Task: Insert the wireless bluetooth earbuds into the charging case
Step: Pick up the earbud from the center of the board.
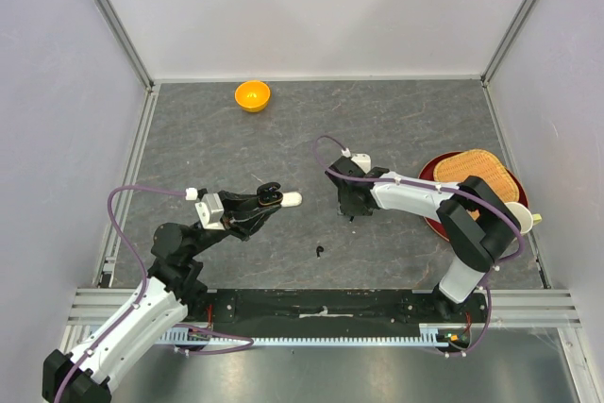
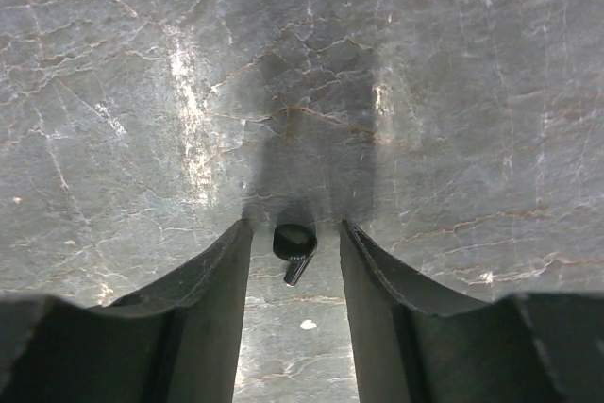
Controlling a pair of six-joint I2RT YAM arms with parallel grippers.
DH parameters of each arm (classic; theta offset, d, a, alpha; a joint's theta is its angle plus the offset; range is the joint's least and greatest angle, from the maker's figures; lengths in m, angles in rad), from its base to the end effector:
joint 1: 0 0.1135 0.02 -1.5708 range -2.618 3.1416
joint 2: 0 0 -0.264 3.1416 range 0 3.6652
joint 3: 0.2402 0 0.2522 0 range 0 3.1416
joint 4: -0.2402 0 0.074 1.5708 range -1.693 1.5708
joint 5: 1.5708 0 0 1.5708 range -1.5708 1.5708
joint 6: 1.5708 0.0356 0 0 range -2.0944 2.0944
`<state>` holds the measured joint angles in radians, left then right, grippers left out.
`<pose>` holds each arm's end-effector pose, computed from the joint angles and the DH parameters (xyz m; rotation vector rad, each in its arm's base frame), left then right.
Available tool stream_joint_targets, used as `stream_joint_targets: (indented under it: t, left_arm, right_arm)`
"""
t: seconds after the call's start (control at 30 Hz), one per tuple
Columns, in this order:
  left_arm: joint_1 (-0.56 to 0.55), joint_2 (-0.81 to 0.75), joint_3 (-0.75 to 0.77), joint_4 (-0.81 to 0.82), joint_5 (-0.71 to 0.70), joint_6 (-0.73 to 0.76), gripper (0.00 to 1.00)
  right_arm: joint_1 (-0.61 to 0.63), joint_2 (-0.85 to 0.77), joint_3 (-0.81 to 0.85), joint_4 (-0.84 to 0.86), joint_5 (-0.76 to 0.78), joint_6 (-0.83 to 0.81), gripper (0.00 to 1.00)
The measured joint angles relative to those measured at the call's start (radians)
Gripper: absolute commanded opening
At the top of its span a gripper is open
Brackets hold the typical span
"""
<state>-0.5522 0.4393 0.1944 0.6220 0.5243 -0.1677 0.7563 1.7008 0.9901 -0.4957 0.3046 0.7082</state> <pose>0.1019 -0.0837 0.2632 0.7007 1.0972 -0.9318 0.2383 0.2101 0.1601 0.0113 2.6713 0.0241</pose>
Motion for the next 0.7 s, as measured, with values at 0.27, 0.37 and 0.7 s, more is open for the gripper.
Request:
stream_joint_targets:
  t: [0.27,0.37,0.7]
  left_arm:
    - [0.0,-0.001,0.0,0.0,0.0,0.0,0.02]
    - [0.0,-0.001,0.0,0.0,0.0,0.0,0.02]
    - [0.0,0.002,0.0,0.001,0.0,0.0,0.02]
  right_arm:
    - [0.0,0.0,0.0,-0.024,0.024,0.145,0.43]
    - [0.0,0.0,0.0,-0.033,0.037,0.175,0.41]
    - [0.0,-0.002,0.0,-0.048,0.044,0.218,0.4]
